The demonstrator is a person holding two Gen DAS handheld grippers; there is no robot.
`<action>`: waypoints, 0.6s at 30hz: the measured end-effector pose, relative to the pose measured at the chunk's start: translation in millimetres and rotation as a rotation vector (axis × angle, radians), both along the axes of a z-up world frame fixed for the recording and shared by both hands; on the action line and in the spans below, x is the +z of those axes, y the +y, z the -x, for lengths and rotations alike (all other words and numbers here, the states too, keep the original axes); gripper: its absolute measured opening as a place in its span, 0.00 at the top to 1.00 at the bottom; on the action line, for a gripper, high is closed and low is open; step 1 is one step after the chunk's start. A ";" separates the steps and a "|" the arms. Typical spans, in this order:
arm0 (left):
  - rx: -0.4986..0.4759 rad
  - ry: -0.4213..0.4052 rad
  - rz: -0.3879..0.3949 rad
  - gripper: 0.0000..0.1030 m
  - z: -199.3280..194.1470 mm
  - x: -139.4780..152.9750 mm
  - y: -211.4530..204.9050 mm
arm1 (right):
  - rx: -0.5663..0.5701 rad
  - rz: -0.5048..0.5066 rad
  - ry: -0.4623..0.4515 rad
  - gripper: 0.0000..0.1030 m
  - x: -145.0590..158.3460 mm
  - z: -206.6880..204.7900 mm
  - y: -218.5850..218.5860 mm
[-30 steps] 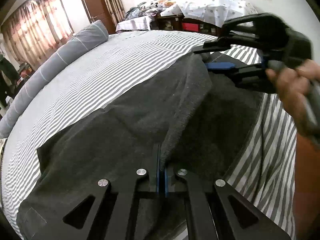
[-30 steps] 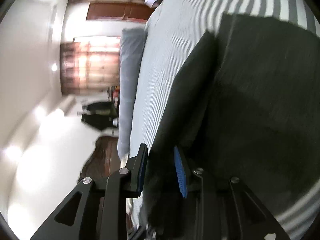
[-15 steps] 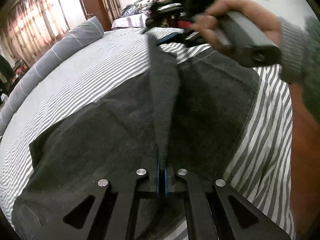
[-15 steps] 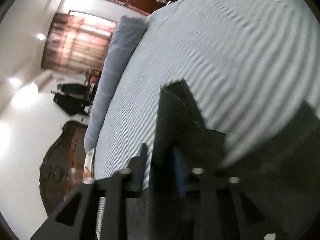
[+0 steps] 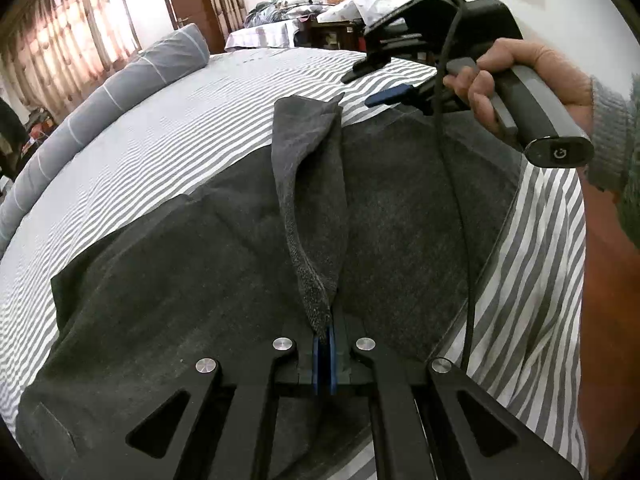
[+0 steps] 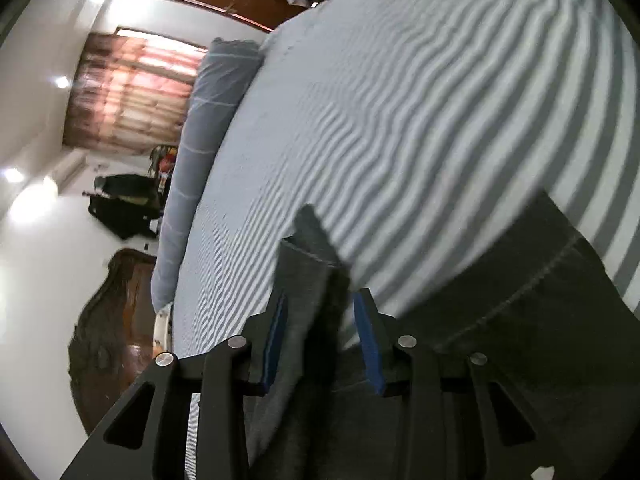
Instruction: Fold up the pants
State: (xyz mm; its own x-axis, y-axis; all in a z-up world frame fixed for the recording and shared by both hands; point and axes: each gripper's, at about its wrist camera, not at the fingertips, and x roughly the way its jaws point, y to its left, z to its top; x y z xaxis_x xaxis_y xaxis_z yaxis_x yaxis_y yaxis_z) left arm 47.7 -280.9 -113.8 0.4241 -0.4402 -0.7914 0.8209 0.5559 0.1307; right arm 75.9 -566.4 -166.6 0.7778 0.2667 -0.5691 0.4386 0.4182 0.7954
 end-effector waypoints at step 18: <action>-0.017 -0.006 -0.032 0.97 -0.2 -2.7 -4.0 | 0.043 0.232 -0.016 0.96 51.5 -11.4 19.0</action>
